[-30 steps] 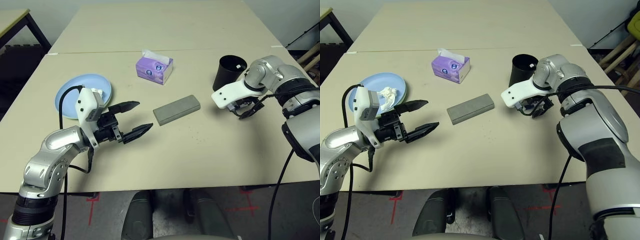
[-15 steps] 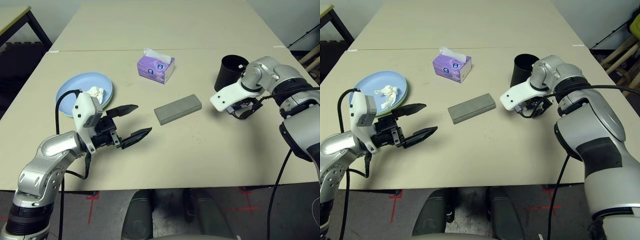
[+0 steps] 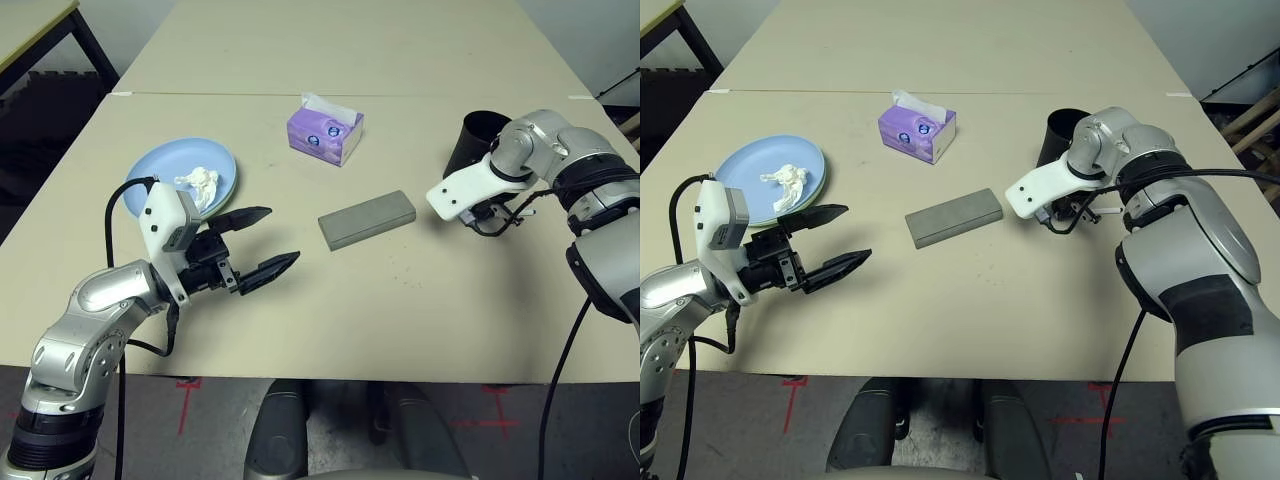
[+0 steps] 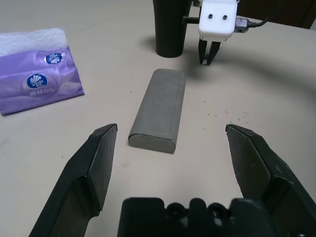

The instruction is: Organize and tidy the items on the table.

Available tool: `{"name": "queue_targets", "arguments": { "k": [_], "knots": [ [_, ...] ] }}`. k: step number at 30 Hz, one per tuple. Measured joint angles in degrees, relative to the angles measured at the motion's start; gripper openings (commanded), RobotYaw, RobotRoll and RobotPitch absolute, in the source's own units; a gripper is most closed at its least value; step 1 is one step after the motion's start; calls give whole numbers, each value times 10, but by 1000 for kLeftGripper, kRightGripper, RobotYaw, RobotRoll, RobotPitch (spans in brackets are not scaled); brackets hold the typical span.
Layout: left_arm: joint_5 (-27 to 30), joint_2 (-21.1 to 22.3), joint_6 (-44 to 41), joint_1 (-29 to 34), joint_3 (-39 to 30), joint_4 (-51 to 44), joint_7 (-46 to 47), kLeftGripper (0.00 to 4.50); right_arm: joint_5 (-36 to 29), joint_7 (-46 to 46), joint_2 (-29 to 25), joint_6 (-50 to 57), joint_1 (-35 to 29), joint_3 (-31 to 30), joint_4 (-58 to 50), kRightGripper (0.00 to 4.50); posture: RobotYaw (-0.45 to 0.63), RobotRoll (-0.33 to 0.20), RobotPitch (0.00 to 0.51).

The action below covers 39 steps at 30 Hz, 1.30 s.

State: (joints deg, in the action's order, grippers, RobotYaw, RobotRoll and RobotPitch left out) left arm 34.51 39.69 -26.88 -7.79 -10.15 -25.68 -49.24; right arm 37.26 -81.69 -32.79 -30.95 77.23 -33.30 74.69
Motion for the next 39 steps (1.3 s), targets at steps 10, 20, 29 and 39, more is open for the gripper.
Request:
{"name": "queue_targets", "arguments": {
  "k": [10, 20, 29, 39],
  "knots": [
    [-4, -1, 4, -32, 15, 36, -10, 4500, -121, -103, -3, 58, -1, 71, -18, 288, 149, 0, 166],
    [-11, -6, 18, -35, 29, 47, -17, 4500, -333, -105, -2, 247, 0, 94, -137, 288, 125, 0, 129],
    [-24, -9, 39, -57, 45, 87, -28, 4500, -438, -74, 4, 424, -16, 204, -258, 288, 105, 0, 104],
    [-36, -12, 60, -76, 52, 116, -44, 4500, -463, 125, 32, 351, -20, 322, -280, 288, 81, 0, 90]
  ]
}}
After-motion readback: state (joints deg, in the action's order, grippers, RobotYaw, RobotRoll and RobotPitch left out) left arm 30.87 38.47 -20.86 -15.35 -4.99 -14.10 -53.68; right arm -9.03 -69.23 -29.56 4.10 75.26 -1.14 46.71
